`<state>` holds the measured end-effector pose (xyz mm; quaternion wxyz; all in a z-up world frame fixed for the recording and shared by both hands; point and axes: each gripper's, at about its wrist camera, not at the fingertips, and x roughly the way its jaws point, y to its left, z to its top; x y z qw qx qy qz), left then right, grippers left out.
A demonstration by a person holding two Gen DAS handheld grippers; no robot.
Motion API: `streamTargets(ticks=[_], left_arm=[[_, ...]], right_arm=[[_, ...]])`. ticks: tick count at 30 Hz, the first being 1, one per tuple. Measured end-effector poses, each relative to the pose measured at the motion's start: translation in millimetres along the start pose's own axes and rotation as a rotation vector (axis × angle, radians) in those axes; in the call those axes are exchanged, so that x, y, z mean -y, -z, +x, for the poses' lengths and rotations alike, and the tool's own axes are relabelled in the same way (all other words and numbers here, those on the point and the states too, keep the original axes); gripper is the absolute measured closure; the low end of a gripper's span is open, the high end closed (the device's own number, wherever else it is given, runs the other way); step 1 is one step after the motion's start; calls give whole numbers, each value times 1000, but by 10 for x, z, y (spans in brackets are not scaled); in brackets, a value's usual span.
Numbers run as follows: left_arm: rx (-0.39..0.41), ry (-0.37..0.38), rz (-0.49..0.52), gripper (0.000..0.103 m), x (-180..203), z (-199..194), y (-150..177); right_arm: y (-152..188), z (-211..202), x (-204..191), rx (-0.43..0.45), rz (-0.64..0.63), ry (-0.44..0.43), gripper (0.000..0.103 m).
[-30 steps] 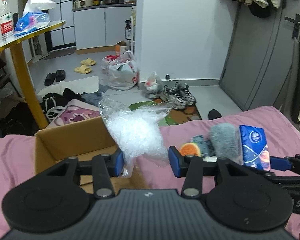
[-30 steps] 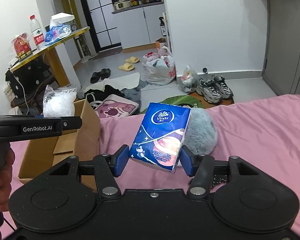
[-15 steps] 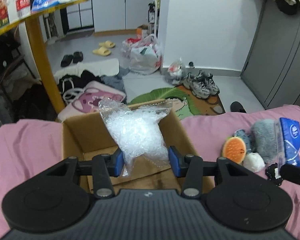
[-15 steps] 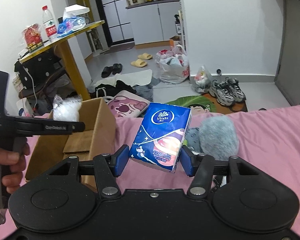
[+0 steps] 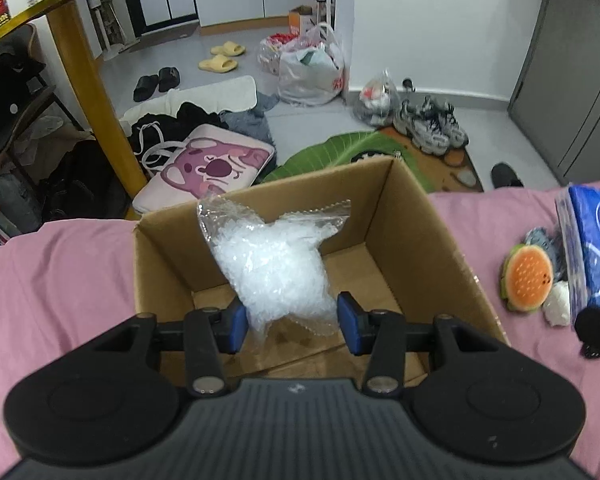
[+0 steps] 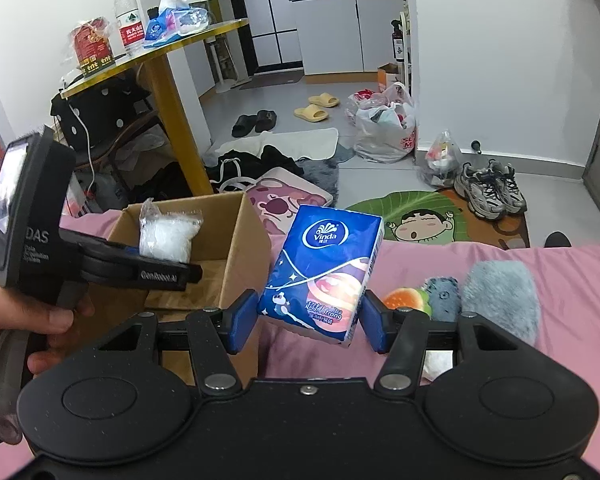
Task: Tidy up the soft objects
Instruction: 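Lower the foam bag into the cardboard box and open the left tool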
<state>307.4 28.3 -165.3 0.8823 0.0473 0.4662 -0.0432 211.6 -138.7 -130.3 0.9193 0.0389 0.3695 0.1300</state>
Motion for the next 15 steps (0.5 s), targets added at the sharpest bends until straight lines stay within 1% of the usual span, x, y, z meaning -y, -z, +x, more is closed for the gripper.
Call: streamTargets(ticks=[4,8,11,13,15], left_arm=[[-60,-40,11,58,29,124,-59],[-107,-47,17,57,59,211,-101],[-97,-57,24,54,71,187,-111],[-85,-39,21,53,74,116,-109],[-68,-34,16,50,74,31,-117]], right_arm=[[-20,40,-12,-6,11,-7,49],[-19,34,-4,-6,10,-9,49],[-19,12,0,-4,17,-8,49],[-20,2,2,-5,18,-10,49],[-32,-1,-2,-4,17,-13,49]])
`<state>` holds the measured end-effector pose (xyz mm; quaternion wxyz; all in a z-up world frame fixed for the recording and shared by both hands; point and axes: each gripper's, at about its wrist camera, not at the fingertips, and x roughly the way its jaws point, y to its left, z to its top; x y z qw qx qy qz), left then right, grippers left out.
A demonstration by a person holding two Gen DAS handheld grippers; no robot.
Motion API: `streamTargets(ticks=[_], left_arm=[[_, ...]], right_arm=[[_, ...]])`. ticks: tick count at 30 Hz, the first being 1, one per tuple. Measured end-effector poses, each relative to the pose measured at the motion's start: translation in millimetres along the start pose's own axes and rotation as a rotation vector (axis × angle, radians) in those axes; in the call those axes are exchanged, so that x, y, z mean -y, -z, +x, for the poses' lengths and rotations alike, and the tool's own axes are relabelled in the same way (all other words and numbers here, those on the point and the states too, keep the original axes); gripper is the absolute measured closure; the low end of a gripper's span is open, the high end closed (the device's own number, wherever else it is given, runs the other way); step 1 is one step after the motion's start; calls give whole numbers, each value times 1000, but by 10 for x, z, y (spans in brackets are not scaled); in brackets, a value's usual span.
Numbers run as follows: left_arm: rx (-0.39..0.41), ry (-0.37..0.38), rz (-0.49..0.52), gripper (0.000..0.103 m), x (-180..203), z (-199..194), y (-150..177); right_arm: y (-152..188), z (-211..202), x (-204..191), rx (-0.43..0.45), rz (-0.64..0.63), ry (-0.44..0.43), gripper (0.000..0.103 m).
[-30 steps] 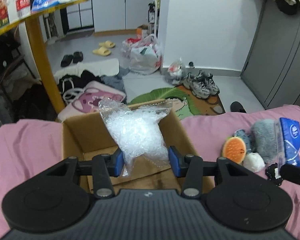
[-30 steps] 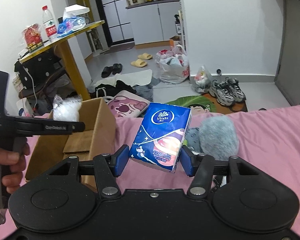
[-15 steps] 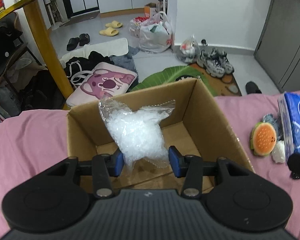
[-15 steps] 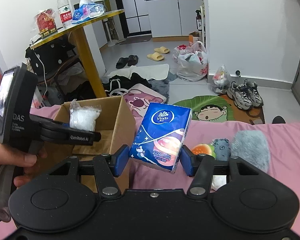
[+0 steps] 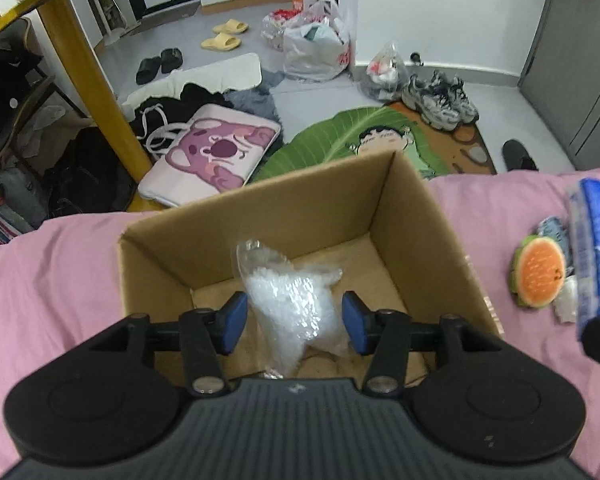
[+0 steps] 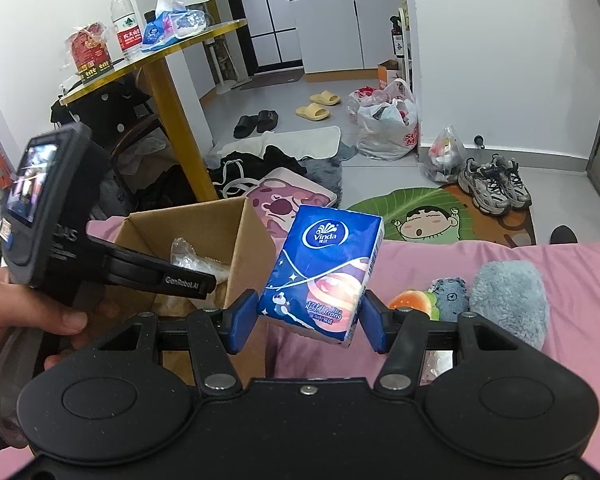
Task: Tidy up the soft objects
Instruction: 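Lower the foam bag into the cardboard box and open the left tool, then carry the tissue pack with the right tool into the box and release it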
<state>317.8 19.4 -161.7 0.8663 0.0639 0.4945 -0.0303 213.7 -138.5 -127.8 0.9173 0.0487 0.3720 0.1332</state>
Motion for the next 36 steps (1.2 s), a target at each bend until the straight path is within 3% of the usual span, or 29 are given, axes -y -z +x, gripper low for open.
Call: streamTargets(ticks=[17,26,29,36], left_arm=[[104,25,-34,41,-179,-547,-29],[172,53,-110,36,-407,-656,33],[168,74,-127,28,-495,-637,81],[142,53,-169,27,-726,-542,222]], right_arm=[[-203,126,-251,13,-56,-68,49],[-242,351,-513,-18,-133,-115,49],[-221,430,-604,-32,-166,-125,49],[-191,566,-658,-39,-189,-89,48]])
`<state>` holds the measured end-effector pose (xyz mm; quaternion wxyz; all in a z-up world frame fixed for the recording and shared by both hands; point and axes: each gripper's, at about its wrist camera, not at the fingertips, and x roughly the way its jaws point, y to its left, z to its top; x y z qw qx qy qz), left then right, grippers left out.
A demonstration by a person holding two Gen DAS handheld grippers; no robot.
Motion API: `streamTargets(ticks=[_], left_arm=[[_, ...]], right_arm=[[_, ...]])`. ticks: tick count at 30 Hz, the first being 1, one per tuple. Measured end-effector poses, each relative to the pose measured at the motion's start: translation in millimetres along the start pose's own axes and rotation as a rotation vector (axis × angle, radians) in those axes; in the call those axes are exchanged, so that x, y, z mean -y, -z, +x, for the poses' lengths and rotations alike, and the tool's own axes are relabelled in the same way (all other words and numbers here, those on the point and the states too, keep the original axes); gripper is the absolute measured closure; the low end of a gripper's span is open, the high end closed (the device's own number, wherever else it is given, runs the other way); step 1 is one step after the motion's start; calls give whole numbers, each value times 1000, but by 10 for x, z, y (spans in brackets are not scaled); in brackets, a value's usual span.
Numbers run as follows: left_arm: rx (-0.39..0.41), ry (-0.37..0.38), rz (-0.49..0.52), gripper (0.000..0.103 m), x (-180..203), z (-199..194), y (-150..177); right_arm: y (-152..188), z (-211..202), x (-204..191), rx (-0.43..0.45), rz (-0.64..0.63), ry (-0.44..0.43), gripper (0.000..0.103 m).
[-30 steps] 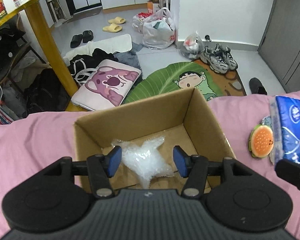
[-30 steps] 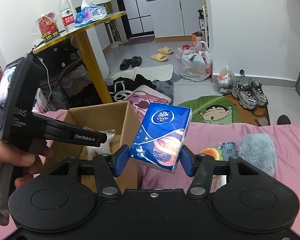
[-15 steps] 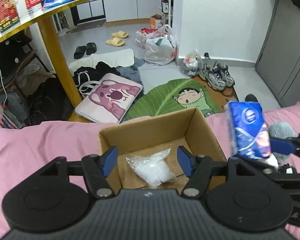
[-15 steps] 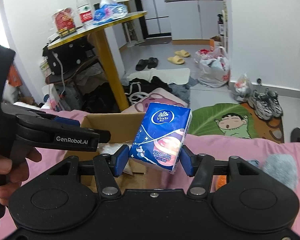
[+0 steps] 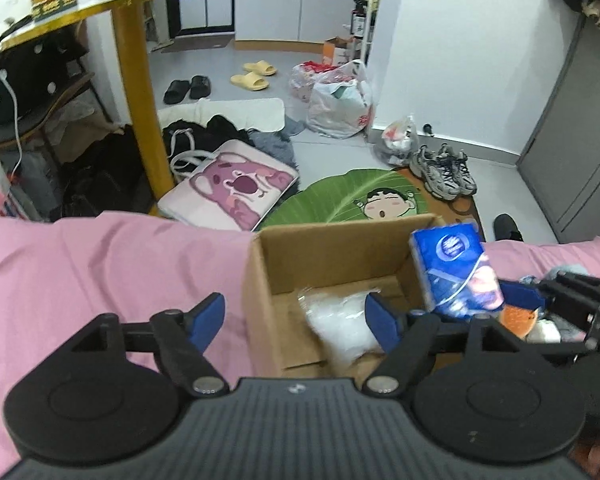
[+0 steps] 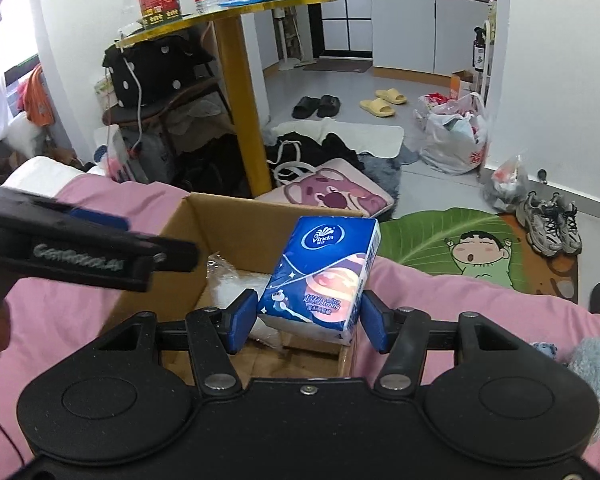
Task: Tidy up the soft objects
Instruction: 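Carry the tissue pack with the right tool into the box and release it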
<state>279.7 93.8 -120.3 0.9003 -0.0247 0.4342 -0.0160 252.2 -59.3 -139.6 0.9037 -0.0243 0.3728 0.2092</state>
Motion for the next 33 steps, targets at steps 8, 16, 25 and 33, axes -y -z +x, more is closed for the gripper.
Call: streamTargets(ticks=[8,16,25,33], left_arm=[[-24,-42,-41,26,-281,2,122],[-15,-46,-63,26,-318,-4,129],[1,-25,-81,26,-311,-33,125],[5,-17,-77,26,-321,-10,126]], right_arm=[[-18,-39,-154,52,-56,23,49],[-49,-115,-173,121,-81,15,50],[-58,118,-217,0,-99,-36,52],[-36,274,-198,-82,-48,3,56]])
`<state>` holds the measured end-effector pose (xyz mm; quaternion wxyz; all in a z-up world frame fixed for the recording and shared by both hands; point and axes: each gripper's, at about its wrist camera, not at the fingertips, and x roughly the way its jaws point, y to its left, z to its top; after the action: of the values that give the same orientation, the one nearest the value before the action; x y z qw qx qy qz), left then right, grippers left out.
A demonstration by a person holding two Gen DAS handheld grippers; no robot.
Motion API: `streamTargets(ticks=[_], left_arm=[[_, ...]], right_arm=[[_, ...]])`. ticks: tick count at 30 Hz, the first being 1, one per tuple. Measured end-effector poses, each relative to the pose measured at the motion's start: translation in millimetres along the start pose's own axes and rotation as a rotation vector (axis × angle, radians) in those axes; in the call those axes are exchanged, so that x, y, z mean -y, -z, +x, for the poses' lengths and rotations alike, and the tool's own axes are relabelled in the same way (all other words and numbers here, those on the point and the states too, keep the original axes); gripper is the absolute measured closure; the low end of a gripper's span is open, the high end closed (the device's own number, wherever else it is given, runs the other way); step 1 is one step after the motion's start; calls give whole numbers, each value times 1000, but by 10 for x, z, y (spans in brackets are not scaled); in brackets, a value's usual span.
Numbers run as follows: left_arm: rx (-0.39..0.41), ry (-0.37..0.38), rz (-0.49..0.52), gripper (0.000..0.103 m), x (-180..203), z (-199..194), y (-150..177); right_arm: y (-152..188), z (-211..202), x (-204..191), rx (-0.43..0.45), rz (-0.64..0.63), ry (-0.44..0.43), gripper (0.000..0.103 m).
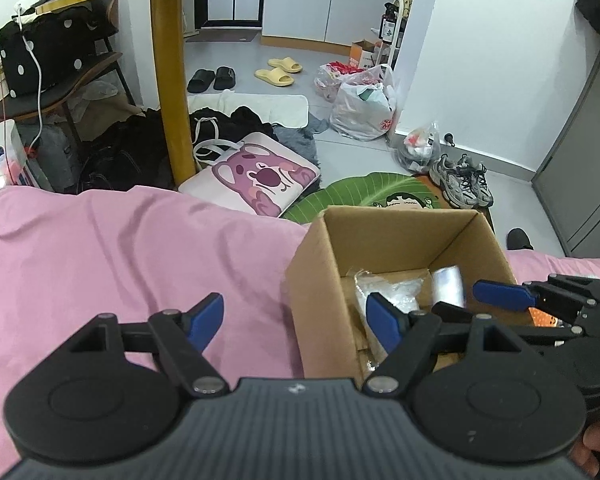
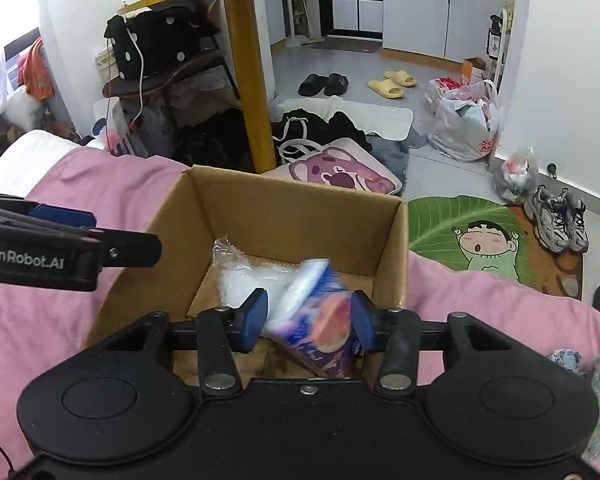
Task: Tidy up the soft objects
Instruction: 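Carry the tissue pack with the right tool into the box and release it, then withdraw both tools from the box toward the remaining plush toys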
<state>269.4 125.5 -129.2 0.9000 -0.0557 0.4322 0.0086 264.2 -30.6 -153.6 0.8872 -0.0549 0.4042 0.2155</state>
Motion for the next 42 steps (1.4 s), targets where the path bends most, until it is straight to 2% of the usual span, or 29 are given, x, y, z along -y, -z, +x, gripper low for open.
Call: streamTargets(ticks=[5,9,15,17,19,23,28,30,32,34,42], left_arm=[[9,10,-7,26,-29,-31,-5],[46,13,-25,26,-7,-126,-34],[63,32,-13,25,134,-293,-61],[71,42,2,20,202,-370,-47],[80,56,15,19,292,-453,-31],[103,52,38,13,467,-584,29],[105,93,47,8,693,-702,92],[112,76,62,1,796,-754,127],[126,70,64,0,880,-806,161],[114,95,66,0,962,-830,191],[118,151,96,0,1258,-898,406]], right_arm=[[-27,-154,50,24,50,-30,51],[-7,-359,176,1,176,-83,50],[66,-655,232,34,168,-77,44],[98,-724,264,35,179,-75,44],[139,-812,301,42,181,-69,42],[222,-965,376,62,201,-53,27],[387,-1156,528,78,221,-16,17],[459,-1247,601,91,232,6,13],[534,-1344,656,109,238,19,4],[620,-1425,715,124,240,19,0],[939,-1644,950,145,268,32,0]])
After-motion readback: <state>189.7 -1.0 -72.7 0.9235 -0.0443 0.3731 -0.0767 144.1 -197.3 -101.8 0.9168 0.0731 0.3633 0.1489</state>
